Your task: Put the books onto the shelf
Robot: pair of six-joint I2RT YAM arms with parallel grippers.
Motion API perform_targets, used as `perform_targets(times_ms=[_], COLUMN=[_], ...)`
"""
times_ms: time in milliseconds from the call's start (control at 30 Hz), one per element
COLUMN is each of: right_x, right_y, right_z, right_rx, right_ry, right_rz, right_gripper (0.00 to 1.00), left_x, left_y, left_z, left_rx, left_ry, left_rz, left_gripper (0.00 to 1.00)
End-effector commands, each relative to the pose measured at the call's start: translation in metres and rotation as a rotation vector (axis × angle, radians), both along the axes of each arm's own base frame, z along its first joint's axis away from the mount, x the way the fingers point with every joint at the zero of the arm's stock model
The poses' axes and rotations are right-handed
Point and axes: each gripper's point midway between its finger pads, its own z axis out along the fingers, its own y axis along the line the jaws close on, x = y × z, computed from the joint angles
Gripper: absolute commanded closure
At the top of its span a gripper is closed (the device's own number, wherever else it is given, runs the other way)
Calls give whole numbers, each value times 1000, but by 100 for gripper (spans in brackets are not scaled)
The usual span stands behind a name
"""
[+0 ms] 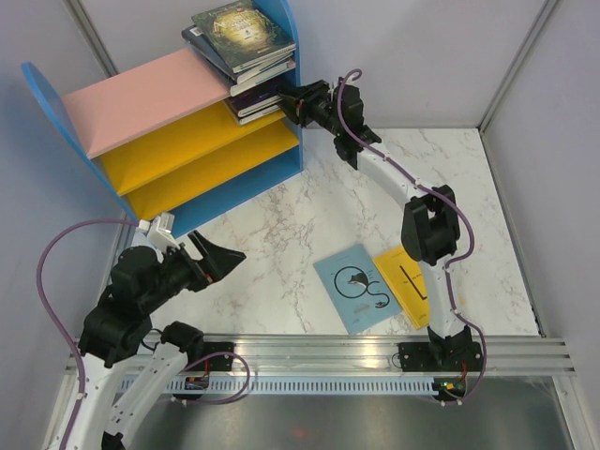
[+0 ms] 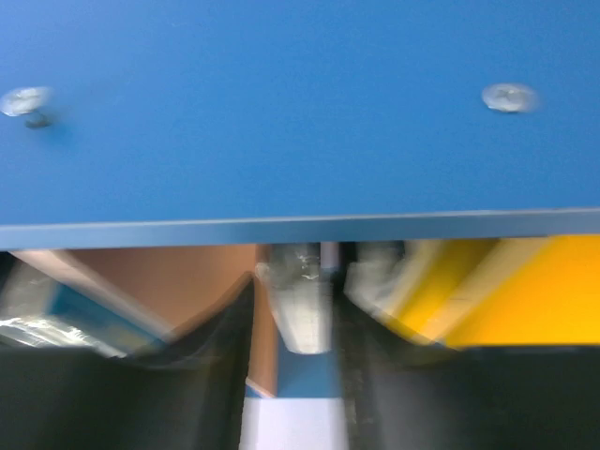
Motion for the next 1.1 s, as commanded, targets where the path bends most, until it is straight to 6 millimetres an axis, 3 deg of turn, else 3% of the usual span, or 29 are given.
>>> perform_targets(times_ms=[0,33,67,133,167,200,233,267,333,367,400,467,500,567,600,633,667,700,733,767,800,833,867,933,967,1033,1067], right_x=[-3,-8,-10,-20,-23,-27,-36,-39,-53,-56,-64,-73,-80,-88,-97,-101,-110,-121,-128,-133,-146,-152,-162,-181,-202,-219,-241], right_y=[-7,-9,-9,-15,-16,-17,-22,-23,-32,-34,-38,-38,-40,-43,-49,-54,-57,-68,-75,-90,-103,-113,-131,-155,-167,-190,-202], right_z=[42,48,36,44,30,28,38,23,31,16,23,13,19,8,19,19,0,7,-1,-33,-31,-48,-89,-116,-148,-170,-195], right_rx=[83,86,74,76,65,61,67,49,43,17,16,-5,-17,-54,-73,-94,-138,-158,-206,-253,-278,-347,-430,-593,-674,-807,-887], right_ry=[-65,-74,-56,-69,-48,-46,-62,-44,-59,-37,-47,-33,-55,-40,-79,-94,-57,-75,-93,-26,-39,-43,68,79,188,239,308], right_rz=[-22,-22,-17,-19,-16,-7,-4,0,8,12,19,55,61,72,73,73,96,95,98,103,102,109,121,139,173,155,196], right_gripper=[50,43,31,24,21,21,20,20,18,17,16,16,16,16,15,15,15,16,15,15,15,15,16,16,17,17,17], left_x=[-2,-2,-3,-2,-2,-1,-1,0,1,2,3,4,5,7,8,9,12,12,11,15,17,15,20,19,22,22,14], left_y=[9,10,10,8,8,7,6,6,3,2,1,-3,-4,-9,-12,-17,-21,-24,-30,-35,-38,-43,-49,-61,-69,-77,-86], left_z=[7,8,7,5,5,3,2,1,-2,-3,-4,-6,-10,-10,-15,-13,-17,-26,-30,-32,-48,-54,-65,-80,-83,-118,-129], left_rx=[48,51,52,56,56,59,59,60,61,61,59,49,47,28,19,2,-2,-5,-18,-32,-36,-53,-71,-125,-146,-127,-100], left_ry=[-43,-43,-42,-34,-31,-23,-19,-12,3,7,11,21,31,34,54,43,65,90,112,112,167,189,189,248,244,349,376], left_rz=[17,18,16,8,6,2,-1,-4,-16,-20,-23,-34,-38,-53,-62,-83,-97,-113,-144,-159,-165,-194,-210,-260,-284,-285,-322], left_gripper=[0,0,0,0,0,0,0,0,0,0,0,0,0,0,0,0,0,0,0,0,0,0,0,0,0,0,0])
